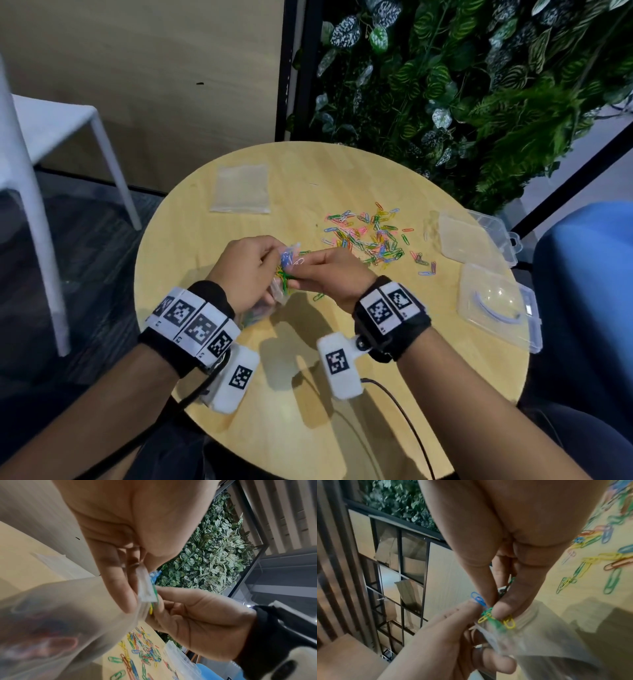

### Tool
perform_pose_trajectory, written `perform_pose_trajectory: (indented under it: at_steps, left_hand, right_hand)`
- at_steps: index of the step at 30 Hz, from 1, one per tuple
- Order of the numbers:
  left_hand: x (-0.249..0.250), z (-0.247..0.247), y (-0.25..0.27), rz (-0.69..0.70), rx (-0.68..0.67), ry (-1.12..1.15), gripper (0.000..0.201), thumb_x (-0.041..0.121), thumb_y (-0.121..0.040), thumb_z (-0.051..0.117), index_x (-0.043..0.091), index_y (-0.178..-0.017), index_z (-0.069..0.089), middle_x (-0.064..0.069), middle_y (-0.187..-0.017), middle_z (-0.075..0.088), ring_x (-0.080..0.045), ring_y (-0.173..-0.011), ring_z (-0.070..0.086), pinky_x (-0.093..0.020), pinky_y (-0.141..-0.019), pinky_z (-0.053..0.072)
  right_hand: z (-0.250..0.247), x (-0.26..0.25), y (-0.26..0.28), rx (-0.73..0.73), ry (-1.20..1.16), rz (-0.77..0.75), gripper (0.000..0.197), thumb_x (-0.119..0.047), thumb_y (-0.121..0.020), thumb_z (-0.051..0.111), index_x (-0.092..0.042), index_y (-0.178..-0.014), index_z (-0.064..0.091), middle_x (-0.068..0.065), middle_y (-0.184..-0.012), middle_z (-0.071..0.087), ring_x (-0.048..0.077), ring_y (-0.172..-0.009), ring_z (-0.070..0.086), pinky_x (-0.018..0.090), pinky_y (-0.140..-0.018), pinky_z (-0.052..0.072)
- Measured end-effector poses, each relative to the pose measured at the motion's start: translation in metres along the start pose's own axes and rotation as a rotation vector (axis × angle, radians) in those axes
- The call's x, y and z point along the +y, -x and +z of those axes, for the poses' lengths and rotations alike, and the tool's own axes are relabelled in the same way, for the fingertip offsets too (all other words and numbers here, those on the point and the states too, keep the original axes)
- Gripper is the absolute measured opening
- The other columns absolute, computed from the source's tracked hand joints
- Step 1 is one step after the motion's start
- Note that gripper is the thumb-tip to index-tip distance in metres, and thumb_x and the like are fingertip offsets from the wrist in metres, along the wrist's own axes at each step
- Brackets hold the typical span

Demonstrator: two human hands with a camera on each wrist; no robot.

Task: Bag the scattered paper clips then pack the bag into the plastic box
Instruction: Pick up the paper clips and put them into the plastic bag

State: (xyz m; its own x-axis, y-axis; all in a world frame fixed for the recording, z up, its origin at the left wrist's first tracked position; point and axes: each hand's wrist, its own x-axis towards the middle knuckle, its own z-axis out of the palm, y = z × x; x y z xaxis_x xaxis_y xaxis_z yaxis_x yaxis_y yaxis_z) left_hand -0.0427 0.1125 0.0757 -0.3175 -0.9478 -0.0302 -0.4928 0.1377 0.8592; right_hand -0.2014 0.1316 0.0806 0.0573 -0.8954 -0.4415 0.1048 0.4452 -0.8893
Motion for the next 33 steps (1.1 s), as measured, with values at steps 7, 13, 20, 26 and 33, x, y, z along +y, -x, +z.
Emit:
perform_pose_trajectory:
  at_steps: [7,13,20,26,33]
  left_hand:
    - [0.002,0.001,-0.004,0.045,0.008,0.014,0.022,0.016,-0.102,0.046,0.015,-0.108,0.067,-0.010,-0.077,0.071,-0.023,-0.050,0.071,-0.029,-0.050,0.058]
    - [0.009,0.000,-0.018,0.074,0.040,0.051,0.021,0.014,-0.103,0.047,0.017,-0.106,0.068,-0.012,-0.068,0.067,-0.023,-0.048,0.068,-0.024,-0.049,0.055]
    - [0.020,-0.004,-0.033,0.141,0.137,0.039,0.024,0.017,-0.103,0.045,0.020,-0.110,0.068,-0.009,-0.069,0.063,-0.023,-0.045,0.065,-0.035,-0.050,0.058]
    - [0.028,-0.023,-0.043,0.239,0.201,-0.054,0.024,0.019,-0.104,0.044,0.026,-0.110,0.066,-0.006,-0.069,0.064,-0.019,-0.044,0.065,-0.028,-0.050,0.055]
    - [0.000,-0.035,-0.052,0.157,0.152,-0.020,0.023,0.022,-0.103,0.047,0.029,-0.110,0.068,-0.004,-0.067,0.063,-0.035,-0.057,0.065,-0.050,-0.058,0.060]
  right_hand:
    - [0.011,0.000,-0.022,0.065,0.253,-0.078,0.029,0.009,-0.082,0.052,0.004,-0.105,0.068,0.018,-0.087,0.064,0.025,-0.079,0.057,0.036,-0.081,0.050]
    - [0.010,-0.026,-0.010,0.073,1.216,-0.410,0.027,0.000,-0.083,0.050,-0.016,-0.082,0.072,0.003,-0.070,0.060,0.023,-0.070,0.051,0.023,-0.067,0.036]
    - [-0.063,-0.054,-0.033,0.208,0.627,-0.421,0.043,0.010,-0.083,0.039,-0.014,-0.080,0.074,0.007,-0.086,0.072,0.018,-0.082,0.068,0.038,-0.074,0.060]
    - [-0.064,0.013,-0.083,-0.240,1.612,-0.454,0.053,-0.044,-0.092,0.039,-0.019,-0.138,0.047,0.010,-0.148,0.041,0.031,-0.127,0.045,0.044,-0.103,0.041]
    - [-0.076,0.051,-0.062,-0.297,1.891,-0.519,0.064,-0.048,-0.096,0.036,-0.023,-0.151,0.013,0.008,-0.161,0.005,0.030,-0.145,0.017,0.054,-0.109,0.028]
